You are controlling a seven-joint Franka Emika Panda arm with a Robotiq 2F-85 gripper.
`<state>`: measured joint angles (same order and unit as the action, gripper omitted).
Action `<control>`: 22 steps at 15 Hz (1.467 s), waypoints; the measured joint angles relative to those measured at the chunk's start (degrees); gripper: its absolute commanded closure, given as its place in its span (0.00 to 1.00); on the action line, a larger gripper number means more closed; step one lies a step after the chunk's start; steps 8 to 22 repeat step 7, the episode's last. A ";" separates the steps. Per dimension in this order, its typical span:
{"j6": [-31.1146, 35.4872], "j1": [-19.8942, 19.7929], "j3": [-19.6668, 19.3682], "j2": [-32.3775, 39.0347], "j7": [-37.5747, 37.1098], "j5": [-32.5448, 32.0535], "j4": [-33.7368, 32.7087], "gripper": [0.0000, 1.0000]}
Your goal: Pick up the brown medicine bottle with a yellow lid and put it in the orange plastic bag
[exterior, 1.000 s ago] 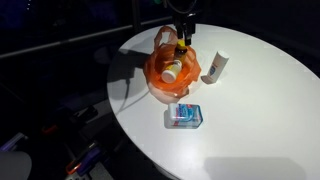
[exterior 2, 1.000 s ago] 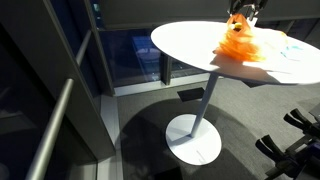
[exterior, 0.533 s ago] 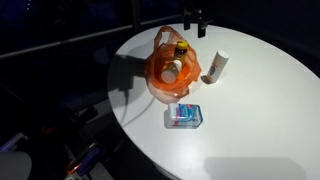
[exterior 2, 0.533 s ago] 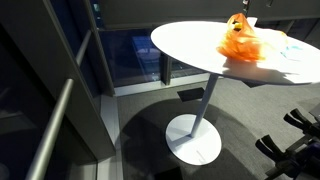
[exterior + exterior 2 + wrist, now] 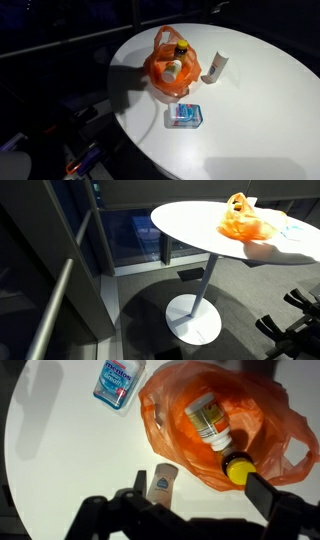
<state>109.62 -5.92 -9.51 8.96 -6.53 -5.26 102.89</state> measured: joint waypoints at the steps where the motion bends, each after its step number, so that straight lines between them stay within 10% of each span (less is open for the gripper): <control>1: -2.53 -0.46 0.00 -0.03 1.50 0.70 -1.24 0.00; 22: -5.96 -1.09 0.08 0.22 2.62 1.10 -3.13 0.00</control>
